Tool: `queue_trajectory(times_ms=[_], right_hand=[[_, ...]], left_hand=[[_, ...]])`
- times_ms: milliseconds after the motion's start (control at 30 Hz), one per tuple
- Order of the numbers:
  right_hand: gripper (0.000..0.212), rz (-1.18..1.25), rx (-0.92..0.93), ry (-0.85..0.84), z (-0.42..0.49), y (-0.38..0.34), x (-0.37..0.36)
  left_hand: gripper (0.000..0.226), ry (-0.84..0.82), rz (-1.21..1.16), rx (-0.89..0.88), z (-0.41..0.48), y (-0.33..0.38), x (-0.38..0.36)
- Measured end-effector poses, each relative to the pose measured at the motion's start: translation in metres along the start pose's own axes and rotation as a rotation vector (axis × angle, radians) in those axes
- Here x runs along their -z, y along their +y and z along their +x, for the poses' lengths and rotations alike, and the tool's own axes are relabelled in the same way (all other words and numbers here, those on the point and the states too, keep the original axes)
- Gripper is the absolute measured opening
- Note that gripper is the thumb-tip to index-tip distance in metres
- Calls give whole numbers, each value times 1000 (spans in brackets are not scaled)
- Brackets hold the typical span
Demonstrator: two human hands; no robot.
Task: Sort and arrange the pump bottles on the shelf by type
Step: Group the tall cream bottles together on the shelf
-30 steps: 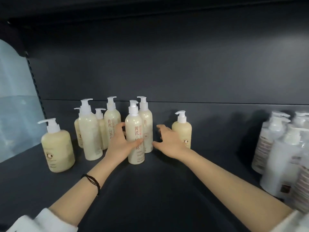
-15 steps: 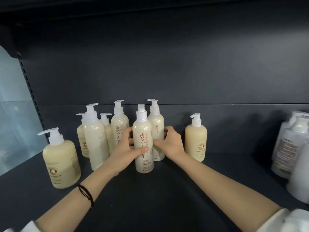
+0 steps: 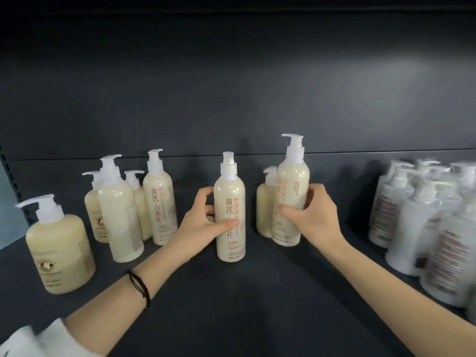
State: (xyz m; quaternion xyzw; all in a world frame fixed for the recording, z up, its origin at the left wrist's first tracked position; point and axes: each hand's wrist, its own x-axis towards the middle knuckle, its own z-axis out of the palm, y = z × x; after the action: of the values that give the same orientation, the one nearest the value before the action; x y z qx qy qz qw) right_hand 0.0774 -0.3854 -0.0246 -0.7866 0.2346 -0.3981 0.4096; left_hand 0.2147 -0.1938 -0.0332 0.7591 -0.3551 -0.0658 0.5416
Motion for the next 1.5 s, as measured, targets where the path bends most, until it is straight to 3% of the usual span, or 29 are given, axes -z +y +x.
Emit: queue_trajectory(times_ms=[167, 400, 700, 1100, 1333, 1500], right_hand=[[56, -74, -92, 115, 18, 36, 27], [56, -112, -109, 84, 41, 57, 14], [59, -48, -58, -59, 50, 47, -15], [57, 57, 45, -363, 50, 22, -62], [62, -15, -8, -228, 57, 38, -37], [57, -87, -55, -126, 60, 55, -8]], left_hand=[[75, -37, -20, 0, 2, 8, -22], [74, -10, -46, 24, 5, 8, -32], [71, 27, 5, 9, 3, 10, -37], [65, 222, 270, -158, -3, 7, -43], [63, 221, 262, -172, 8, 9, -60], [86, 210, 250, -214, 18, 9, -83]])
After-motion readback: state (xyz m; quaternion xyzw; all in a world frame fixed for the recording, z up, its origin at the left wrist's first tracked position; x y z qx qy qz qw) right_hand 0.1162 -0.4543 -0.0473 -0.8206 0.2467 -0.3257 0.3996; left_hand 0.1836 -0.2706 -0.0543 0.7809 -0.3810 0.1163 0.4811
